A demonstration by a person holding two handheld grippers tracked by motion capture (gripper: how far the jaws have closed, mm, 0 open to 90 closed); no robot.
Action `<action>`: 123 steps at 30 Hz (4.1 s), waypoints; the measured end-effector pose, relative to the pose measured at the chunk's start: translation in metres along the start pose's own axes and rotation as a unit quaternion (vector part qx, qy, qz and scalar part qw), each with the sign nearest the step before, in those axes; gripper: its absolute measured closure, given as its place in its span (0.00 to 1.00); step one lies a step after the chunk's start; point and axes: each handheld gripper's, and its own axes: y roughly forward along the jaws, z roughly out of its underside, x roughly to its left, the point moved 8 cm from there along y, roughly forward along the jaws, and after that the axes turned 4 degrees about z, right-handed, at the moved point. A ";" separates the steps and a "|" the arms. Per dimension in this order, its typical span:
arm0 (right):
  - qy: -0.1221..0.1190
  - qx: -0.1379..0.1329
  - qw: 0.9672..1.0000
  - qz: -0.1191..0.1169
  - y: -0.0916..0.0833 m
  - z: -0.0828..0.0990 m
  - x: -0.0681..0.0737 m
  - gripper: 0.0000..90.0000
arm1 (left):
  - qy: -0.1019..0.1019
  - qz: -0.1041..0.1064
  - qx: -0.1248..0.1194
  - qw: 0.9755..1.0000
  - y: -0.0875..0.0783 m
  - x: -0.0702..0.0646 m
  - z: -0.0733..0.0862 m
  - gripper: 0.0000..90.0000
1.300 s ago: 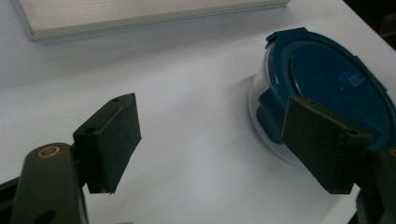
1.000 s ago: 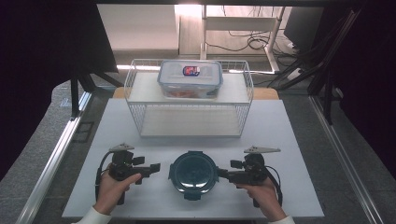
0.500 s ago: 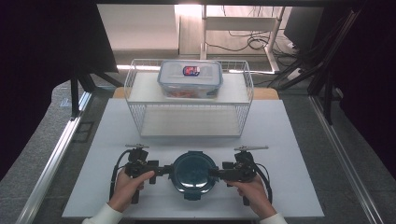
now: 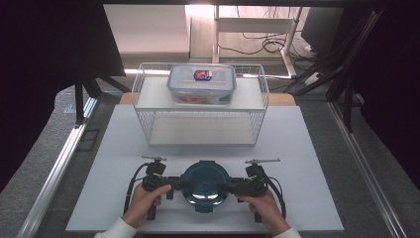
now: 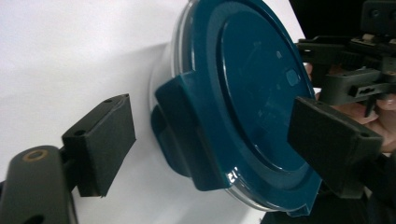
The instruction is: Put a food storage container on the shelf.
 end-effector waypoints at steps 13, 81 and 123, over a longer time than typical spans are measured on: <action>0.030 0.007 0.999 -0.013 0.008 0.007 0.005 0.26 | -0.029 0.018 0.009 0.999 0.005 0.000 0.008 0.29; -0.062 -0.089 0.994 0.005 -0.057 -0.064 0.056 0.44 | 0.053 0.002 -0.063 0.997 -0.051 -0.067 -0.056 0.44; -0.115 -0.138 0.984 0.016 -0.127 -0.187 0.118 0.44 | 0.115 0.003 -0.096 0.989 -0.118 -0.143 -0.172 0.44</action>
